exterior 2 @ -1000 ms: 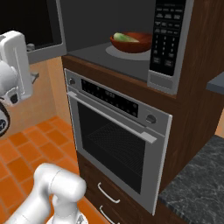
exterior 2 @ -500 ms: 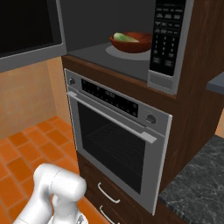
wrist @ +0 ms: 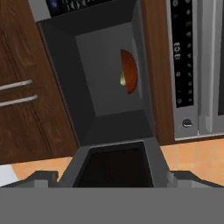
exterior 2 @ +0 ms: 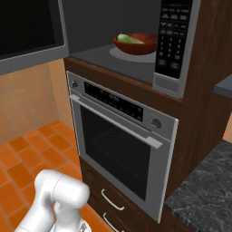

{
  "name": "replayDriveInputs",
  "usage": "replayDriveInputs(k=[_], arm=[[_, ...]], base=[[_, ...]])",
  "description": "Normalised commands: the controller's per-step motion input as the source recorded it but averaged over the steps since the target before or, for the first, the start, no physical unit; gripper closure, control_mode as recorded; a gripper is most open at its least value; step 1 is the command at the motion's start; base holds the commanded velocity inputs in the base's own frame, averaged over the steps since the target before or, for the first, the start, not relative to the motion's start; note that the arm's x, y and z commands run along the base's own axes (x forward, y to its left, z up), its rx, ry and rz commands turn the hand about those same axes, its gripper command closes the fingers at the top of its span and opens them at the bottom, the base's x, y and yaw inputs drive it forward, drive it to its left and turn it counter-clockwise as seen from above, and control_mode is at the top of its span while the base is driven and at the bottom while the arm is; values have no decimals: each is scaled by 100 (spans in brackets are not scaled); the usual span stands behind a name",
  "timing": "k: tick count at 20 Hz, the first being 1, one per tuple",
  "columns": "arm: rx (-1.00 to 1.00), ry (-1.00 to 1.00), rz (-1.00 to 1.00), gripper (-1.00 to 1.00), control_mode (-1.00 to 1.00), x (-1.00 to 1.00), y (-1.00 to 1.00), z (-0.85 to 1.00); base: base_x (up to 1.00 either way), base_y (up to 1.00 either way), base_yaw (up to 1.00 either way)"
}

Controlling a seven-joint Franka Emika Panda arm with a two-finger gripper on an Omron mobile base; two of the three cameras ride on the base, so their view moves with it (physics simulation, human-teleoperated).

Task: Pick the cucumber from the sink and place it in the bowl. Then pick the bowl and place it in the microwave. Then close the microwave door and press the start button.

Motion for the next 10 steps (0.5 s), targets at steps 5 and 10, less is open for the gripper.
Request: replayDriveInputs(k=[5,10], arm=[[-1,-3,-4,-100,-100,0,92,-79],[-1,-5,-5,-100,-100,4,77,-70]], base=[[0,0,0],[0,0,0]])
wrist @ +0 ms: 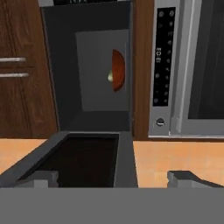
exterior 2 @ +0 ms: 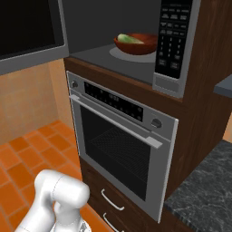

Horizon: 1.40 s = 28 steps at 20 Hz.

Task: Pick the cucumber from the sink and place it in the bowl. Then pick the bowl and place it in the microwave. Then close the microwave door and press the start button.

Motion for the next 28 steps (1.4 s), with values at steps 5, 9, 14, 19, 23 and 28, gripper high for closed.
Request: replayDriveInputs(k=[5,9,14,19,23,28], arm=[[-1,-5,-7,-100,-100,25,51,-46],[0,-14,-9,-100,-100,43,56,-56],[0,-6,-12,-100,-100,46,59,-39],[0,-5,-6,-100,-100,62,48,-30],[0,-7,-1,-100,-100,69,37,-8],[0,-1,0,-100,-100,88,47,-22]], base=[[0,0,0],[0,0,0],[0,0,0],[0,0,0],[0,0,0],[0,0,0]])
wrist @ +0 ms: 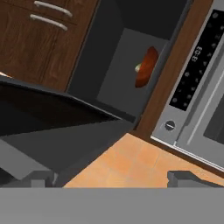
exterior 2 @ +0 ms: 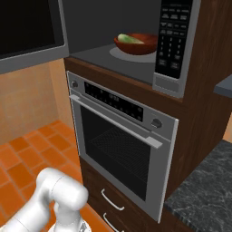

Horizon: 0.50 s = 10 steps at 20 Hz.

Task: Pick the cucumber from the sink and place it in the bowl. Then pick the bowl and place it in the microwave. Then close the microwave door and press the start button.

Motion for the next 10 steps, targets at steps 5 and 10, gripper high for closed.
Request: replayDriveInputs(k=[5,10], arm=[[0,-4,0,-100,-100,62,62,-59],[0,-10,-1,-100,-100,37,47,-48]], base=[[0,0,0],[0,0,0]])
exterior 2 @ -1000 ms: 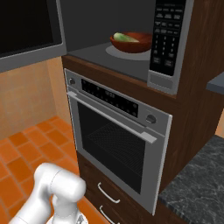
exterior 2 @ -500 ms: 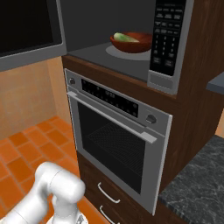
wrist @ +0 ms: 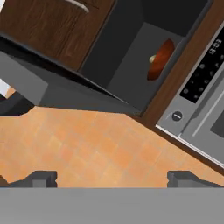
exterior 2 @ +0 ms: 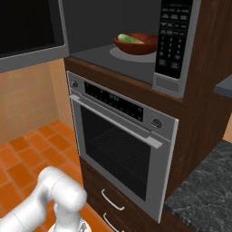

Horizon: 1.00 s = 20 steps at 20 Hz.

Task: Pick the cucumber from the sink and place it in the bowl. Then pick the bowl and place it in the microwave. Then close the microwave door and press the start button.

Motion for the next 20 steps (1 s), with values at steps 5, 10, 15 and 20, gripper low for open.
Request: replayDriveInputs(k=[5,10,15,20], arm=[[0,-3,0,-100,-100,88,32,-5],[0,0,0,-100,-100,97,23,-1],[0,-2,0,-100,-100,61,24,-5],[7,-15,-2,-100,-100,0,-20,40]], base=[[0,0,0],[0,0,0],[0,0,0],[0,0,0]])
